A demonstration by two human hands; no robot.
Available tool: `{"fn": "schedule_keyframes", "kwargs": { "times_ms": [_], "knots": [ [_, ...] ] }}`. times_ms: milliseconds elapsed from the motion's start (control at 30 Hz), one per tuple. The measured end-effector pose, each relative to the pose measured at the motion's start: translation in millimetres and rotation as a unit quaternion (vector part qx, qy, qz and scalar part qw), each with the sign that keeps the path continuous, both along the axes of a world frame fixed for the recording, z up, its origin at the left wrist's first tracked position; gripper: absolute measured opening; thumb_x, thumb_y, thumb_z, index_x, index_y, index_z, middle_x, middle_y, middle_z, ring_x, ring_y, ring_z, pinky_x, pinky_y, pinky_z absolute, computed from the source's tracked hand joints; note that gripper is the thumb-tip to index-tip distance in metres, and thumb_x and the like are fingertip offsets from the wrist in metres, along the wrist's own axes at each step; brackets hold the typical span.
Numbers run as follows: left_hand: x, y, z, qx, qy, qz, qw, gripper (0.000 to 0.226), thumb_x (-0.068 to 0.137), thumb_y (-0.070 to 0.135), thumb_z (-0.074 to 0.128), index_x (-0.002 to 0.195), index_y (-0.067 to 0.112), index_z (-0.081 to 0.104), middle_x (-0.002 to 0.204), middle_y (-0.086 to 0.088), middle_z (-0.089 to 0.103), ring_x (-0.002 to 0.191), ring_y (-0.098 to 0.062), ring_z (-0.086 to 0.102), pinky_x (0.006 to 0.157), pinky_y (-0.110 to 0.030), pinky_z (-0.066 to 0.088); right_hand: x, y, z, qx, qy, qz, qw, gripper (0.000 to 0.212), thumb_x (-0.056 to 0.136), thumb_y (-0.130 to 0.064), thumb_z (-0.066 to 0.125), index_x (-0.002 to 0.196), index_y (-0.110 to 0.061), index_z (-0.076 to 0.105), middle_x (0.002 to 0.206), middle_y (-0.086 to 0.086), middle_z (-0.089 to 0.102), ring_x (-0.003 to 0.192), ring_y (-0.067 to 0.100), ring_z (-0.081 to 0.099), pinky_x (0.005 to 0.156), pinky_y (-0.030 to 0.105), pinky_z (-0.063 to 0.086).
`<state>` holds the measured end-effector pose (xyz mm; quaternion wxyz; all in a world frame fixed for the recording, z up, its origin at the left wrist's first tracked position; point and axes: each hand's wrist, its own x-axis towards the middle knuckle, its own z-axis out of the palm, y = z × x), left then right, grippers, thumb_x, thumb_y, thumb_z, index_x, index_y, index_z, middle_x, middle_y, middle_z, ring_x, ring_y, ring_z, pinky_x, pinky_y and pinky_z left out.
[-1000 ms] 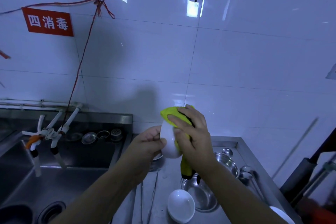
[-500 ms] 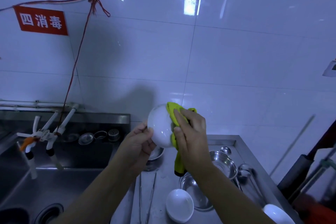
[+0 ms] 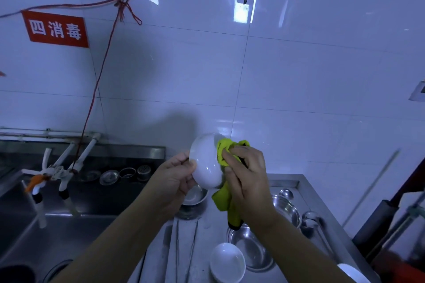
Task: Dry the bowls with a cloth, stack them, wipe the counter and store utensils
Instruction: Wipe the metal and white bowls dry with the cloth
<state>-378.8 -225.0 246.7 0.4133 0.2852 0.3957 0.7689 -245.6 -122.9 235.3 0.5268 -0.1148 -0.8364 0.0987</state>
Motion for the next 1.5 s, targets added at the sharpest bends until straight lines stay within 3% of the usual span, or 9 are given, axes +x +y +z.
{"fn": "schedule_keyframes", "kwargs": {
  "times_ms": [233, 367, 533, 667, 833, 933, 1033, 1333, 1500],
  "knots": [
    [10, -1, 8, -0.023, 0.074, 0.022, 0.997, 0.028, 0.09, -0.004, 0.044, 0.112, 0.001, 0.061, 0.106, -0.021, 0.067, 0.092, -0.029, 0.065, 0.08, -0.036, 0.054, -4, 0, 33, -0.055, 0.022, 0.014, 0.998, 0.036, 0.093, -0.022, 0.043, 0.122, -0.01, 0.063, 0.12, 0.002, 0.055, 0.115, 0.019, 0.045, 0.103, 0.025, 0.033],
    [24, 2, 14, -0.013, 0.056, 0.021, 0.998, 0.027, 0.091, -0.005, 0.043, 0.112, -0.004, 0.059, 0.107, -0.026, 0.063, 0.096, -0.033, 0.058, 0.087, -0.044, 0.047, -18, -8, 39, -0.058, -0.013, 0.02, 0.998, 0.037, 0.095, -0.018, 0.041, 0.125, -0.011, 0.062, 0.128, 0.008, 0.054, 0.121, 0.023, 0.044, 0.108, 0.039, 0.032],
    [23, 4, 17, -0.01, -0.003, 0.024, 1.0, 0.026, 0.093, 0.001, 0.043, 0.114, -0.011, 0.053, 0.104, -0.023, 0.046, 0.096, -0.031, 0.034, 0.071, -0.039, 0.034, -14, -17, 26, 0.037, -0.03, -0.014, 0.999, 0.039, 0.093, -0.016, 0.039, 0.122, -0.012, 0.065, 0.129, 0.013, 0.055, 0.126, 0.028, 0.045, 0.105, 0.045, 0.034],
    [29, 4, 22, 0.018, -0.104, -0.008, 0.994, 0.018, 0.093, 0.001, 0.042, 0.103, 0.001, 0.058, 0.099, -0.019, 0.062, 0.083, -0.02, 0.063, 0.074, -0.029, 0.055, -12, -20, 10, 0.095, -0.022, -0.061, 0.993, 0.035, 0.093, -0.017, 0.044, 0.119, -0.017, 0.067, 0.126, 0.013, 0.059, 0.126, 0.03, 0.045, 0.097, 0.05, 0.04],
    [28, 8, 22, 0.054, -0.251, -0.001, 0.966, 0.025, 0.092, 0.007, 0.045, 0.115, 0.0, 0.054, 0.1, -0.014, 0.068, 0.086, -0.018, 0.068, 0.071, -0.029, 0.058, 1, -9, -16, 0.166, -0.022, -0.058, 0.984, 0.04, 0.087, -0.019, 0.056, 0.126, -0.028, 0.051, 0.132, 0.01, 0.043, 0.129, 0.028, 0.036, 0.106, 0.041, 0.032],
    [30, 9, 21, 0.039, -0.281, 0.008, 0.959, 0.019, 0.095, 0.007, 0.042, 0.103, 0.0, 0.058, 0.084, -0.012, 0.073, 0.074, -0.015, 0.071, 0.076, -0.03, 0.057, 1, -3, -16, 0.117, 0.006, -0.053, 0.992, 0.038, 0.089, -0.019, 0.051, 0.125, -0.03, 0.052, 0.131, 0.008, 0.039, 0.129, 0.027, 0.032, 0.114, 0.028, 0.02],
    [34, 11, 17, 0.038, -0.31, 0.018, 0.95, 0.018, 0.095, 0.004, 0.042, 0.102, 0.0, 0.058, 0.085, -0.015, 0.073, 0.074, -0.018, 0.072, 0.086, -0.038, 0.054, -4, 0, -6, -0.021, 0.066, -0.019, 0.997, 0.038, 0.091, -0.016, 0.041, 0.123, -0.023, 0.06, 0.129, 0.007, 0.045, 0.125, 0.027, 0.037, 0.11, 0.034, 0.03],
    [39, 11, 17, 0.034, -0.34, 0.013, 0.94, 0.02, 0.096, 0.005, 0.04, 0.102, -0.003, 0.058, 0.084, -0.015, 0.071, 0.071, -0.017, 0.071, 0.059, -0.029, 0.059, -8, -17, -15, 0.098, -0.003, -0.059, 0.993, 0.035, 0.093, -0.018, 0.041, 0.125, -0.024, 0.053, 0.128, 0.017, 0.055, 0.128, 0.032, 0.036, 0.103, 0.044, 0.032],
    [38, 6, 17, 0.043, -0.358, -0.025, 0.932, 0.03, 0.096, 0.007, 0.041, 0.12, -0.005, 0.053, 0.119, -0.019, 0.06, 0.107, -0.024, 0.059, 0.09, -0.041, 0.05, -3, -15, -21, -0.001, 0.072, -0.058, 0.996, 0.039, 0.091, -0.015, 0.04, 0.127, -0.022, 0.056, 0.134, 0.012, 0.041, 0.131, 0.032, 0.031, 0.115, 0.027, 0.017]
  ]
}}
